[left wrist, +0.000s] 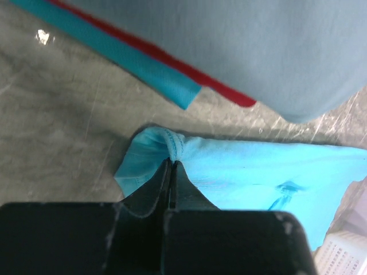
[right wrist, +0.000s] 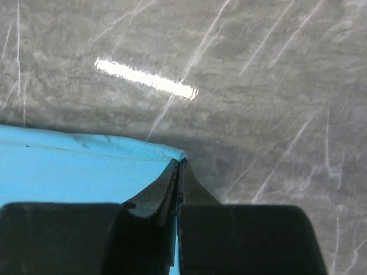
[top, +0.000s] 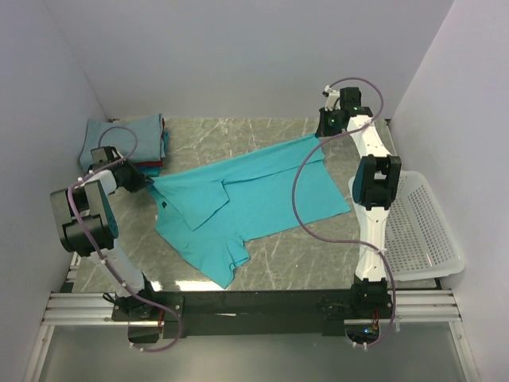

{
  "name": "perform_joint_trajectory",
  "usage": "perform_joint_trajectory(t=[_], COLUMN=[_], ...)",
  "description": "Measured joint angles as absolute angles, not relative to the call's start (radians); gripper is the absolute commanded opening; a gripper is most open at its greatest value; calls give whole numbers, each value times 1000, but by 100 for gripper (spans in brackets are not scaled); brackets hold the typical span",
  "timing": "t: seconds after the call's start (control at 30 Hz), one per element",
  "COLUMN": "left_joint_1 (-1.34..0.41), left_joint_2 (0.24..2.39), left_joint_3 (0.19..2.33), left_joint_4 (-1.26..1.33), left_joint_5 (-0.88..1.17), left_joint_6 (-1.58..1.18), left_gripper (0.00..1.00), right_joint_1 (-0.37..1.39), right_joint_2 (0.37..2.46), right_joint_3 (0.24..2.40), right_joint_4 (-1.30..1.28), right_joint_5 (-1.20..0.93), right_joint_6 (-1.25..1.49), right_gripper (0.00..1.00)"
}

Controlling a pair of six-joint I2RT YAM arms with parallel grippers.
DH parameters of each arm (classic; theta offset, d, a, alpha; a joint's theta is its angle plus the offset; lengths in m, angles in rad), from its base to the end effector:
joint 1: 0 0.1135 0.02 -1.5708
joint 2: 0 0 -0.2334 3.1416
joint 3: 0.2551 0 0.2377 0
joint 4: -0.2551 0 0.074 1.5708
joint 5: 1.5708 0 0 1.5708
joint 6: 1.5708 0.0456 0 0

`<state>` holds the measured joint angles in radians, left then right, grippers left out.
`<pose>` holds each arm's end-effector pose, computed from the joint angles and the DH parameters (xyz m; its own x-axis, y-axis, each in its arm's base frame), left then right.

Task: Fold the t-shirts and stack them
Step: Fold the tshirt

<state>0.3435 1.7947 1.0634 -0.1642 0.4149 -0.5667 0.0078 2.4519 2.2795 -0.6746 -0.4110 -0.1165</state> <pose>0.3409 0.1024 0.1418 -0.5820 -0.7299 -0.3585 -0.4544 0.6575 -0.6010 0.5135 0.0222 0.1949 -0.7126 -0.1121 -0.6925 -0.3570 0.9078 0.2204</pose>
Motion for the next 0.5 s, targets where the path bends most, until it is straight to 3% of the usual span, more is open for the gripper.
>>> perform_joint_trajectory(t=[0.07, 0.1, 0.17, 0.2, 0.23, 0.3, 0.43, 0.5], left_joint_1=[344, 344, 344, 344, 344, 344, 343, 335], left_joint_2=[1811, 1813, 1809, 1805, 1797, 1762, 1570, 1453], left_joint_3=[1079, 1083, 1083, 1083, 1083, 1078, 1050, 1050], left_joint_4=[-162, -161, -158, -154, -153, -153, -153, -137], left_joint_5=[417, 417, 416, 414, 410, 395, 366, 366], left_joint_6=[-567, -567, -565, -564, -562, -554, -530, -512], left_gripper=[1, 9, 18, 23, 37, 49, 58, 69], right_joint_1=[14, 19, 27, 31, 36, 46, 56, 56], right_joint_2=[2462, 2468, 2475, 2477, 2479, 2479, 2431, 2351], right_joint_3=[2288, 2290, 2291, 2292, 2294, 2308, 2290, 2207], right_joint_4=[-657, -646, -626, -619, -612, -601, -566, -564], right_joint_5=[-396, -385, -366, -350, -332, -300, -277, -302], right_joint_6=[-109, -104, -91, -84, -77, -82, -105, -139], right_gripper=[0, 1, 19, 36, 41, 52, 58, 61])
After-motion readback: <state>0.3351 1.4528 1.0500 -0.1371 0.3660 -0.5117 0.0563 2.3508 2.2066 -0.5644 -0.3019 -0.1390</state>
